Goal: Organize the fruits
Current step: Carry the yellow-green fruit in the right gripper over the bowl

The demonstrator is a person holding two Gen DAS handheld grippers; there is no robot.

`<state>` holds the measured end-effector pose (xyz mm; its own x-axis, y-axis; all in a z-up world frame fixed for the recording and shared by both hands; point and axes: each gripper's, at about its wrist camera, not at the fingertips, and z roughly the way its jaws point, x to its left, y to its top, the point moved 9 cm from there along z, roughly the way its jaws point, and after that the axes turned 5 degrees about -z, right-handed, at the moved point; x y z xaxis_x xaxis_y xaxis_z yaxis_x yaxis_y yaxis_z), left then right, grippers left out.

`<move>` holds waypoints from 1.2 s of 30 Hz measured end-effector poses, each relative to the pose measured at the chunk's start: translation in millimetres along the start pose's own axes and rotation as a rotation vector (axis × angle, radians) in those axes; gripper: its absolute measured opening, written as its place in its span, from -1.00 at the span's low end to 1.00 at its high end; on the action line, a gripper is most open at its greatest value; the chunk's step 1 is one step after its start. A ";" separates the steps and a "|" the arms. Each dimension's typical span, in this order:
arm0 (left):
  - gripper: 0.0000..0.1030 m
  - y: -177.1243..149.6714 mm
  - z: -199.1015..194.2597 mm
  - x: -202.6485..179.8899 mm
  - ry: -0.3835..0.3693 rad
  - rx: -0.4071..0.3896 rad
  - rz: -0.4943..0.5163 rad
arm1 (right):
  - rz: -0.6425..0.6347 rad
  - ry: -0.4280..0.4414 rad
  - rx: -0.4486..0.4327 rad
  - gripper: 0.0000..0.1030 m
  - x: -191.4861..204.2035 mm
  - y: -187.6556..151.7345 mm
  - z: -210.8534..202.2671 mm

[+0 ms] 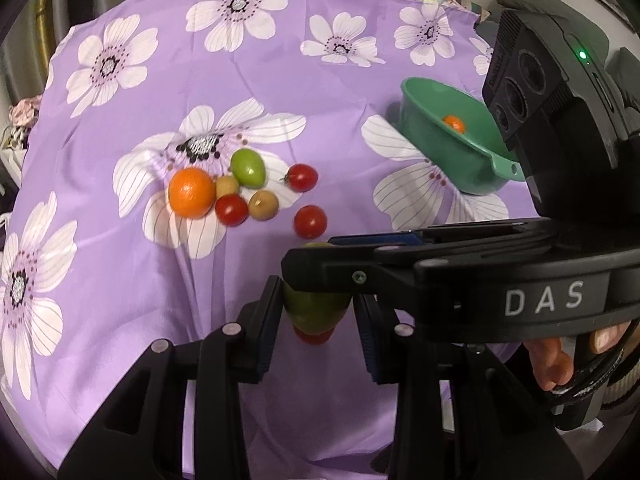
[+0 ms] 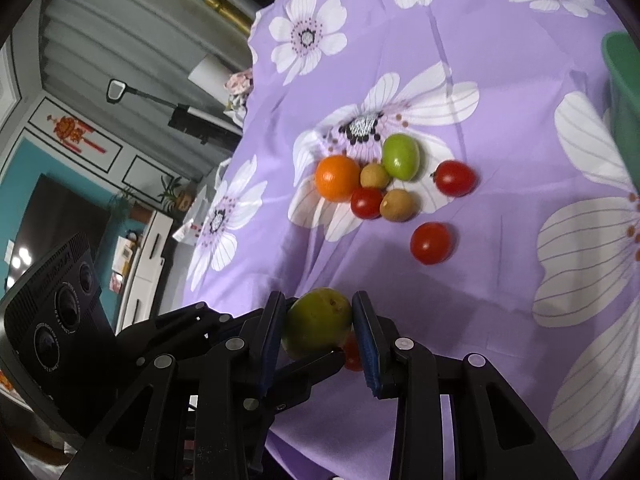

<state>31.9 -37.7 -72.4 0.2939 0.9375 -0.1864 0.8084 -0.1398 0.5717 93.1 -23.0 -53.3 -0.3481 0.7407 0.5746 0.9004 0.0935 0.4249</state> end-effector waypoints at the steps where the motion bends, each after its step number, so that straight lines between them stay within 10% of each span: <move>1: -0.32 1.3 -0.6 -2.3 0.001 -0.002 0.006 | 0.001 0.000 -0.006 -0.29 -0.3 1.2 -2.4; 36: -0.32 115.5 21.7 -150.7 -0.156 -0.110 0.268 | 0.049 -0.161 -0.350 -0.29 -88.3 57.6 -156.3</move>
<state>92.0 -202.1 4.4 0.5698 0.8109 -0.1330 0.6347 -0.3315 0.6980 134.9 -187.0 29.7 -0.2367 0.8361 0.4950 0.7615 -0.1567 0.6289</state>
